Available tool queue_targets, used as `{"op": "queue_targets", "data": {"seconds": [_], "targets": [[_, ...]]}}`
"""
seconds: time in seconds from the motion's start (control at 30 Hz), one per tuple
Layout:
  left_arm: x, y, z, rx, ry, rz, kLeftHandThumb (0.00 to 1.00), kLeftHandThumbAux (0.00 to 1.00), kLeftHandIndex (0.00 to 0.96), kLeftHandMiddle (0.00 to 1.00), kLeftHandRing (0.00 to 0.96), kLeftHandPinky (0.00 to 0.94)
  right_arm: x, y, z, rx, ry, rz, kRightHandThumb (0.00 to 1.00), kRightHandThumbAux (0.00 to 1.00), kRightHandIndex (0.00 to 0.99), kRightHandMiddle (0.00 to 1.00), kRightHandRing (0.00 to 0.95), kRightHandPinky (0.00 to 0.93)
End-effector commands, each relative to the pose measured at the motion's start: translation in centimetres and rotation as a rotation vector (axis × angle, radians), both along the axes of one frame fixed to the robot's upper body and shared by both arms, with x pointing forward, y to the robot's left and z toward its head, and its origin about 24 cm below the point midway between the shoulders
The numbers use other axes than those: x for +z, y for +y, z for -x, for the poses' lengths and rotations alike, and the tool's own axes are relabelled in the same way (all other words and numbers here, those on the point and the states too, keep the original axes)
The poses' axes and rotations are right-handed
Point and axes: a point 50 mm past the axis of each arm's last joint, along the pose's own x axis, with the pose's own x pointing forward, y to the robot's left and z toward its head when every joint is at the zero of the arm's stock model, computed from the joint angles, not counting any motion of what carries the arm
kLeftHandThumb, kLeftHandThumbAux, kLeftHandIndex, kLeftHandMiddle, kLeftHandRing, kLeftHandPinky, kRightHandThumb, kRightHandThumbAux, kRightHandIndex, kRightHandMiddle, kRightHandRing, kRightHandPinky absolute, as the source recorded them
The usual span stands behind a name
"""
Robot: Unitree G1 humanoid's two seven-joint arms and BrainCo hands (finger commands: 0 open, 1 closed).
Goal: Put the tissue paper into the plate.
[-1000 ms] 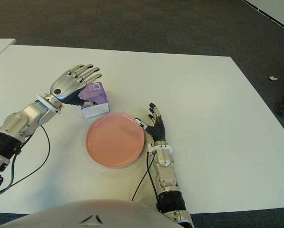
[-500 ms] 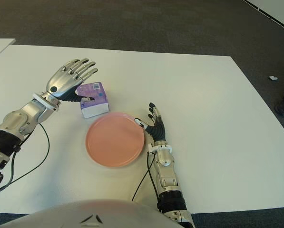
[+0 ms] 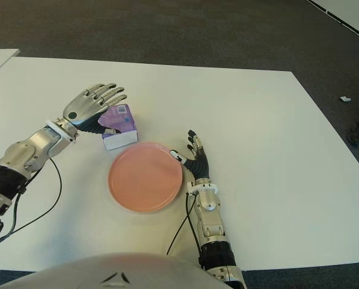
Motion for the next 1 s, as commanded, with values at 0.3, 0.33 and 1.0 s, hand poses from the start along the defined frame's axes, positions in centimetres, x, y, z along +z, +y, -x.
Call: {"op": "queue_targets", "data": {"seconds": [0.3, 0.33, 1.0], "targets": [[-1.26, -0.69, 1.09, -0.054, 0.197, 0.001, 0.000, 0.413, 0.000, 0.000, 0.000, 0.000, -3.23, -0.13, 1.94, -0.003, 0.186, -0.004, 0.000, 0.713, 0.000, 0.000, 0.000, 0.000], [-1.24, -0.66, 1.09, -0.054, 0.199, 0.001, 0.000, 0.412, 0.000, 0.000, 0.000, 0.000, -3.22, -0.10, 1.93, -0.003, 0.186, -0.004, 0.000, 0.713, 0.000, 0.000, 0.000, 0.000], [-1.82, -1.06, 1.46, -0.060, 0.313, -0.014, 0.004, 0.334, 0.000, 0.000, 0.000, 0.000, -3.04, 0.09, 2.09, -0.011, 0.179, -0.001, 0.000, 0.699, 0.000, 0.013, 0.000, 0.011]]}}
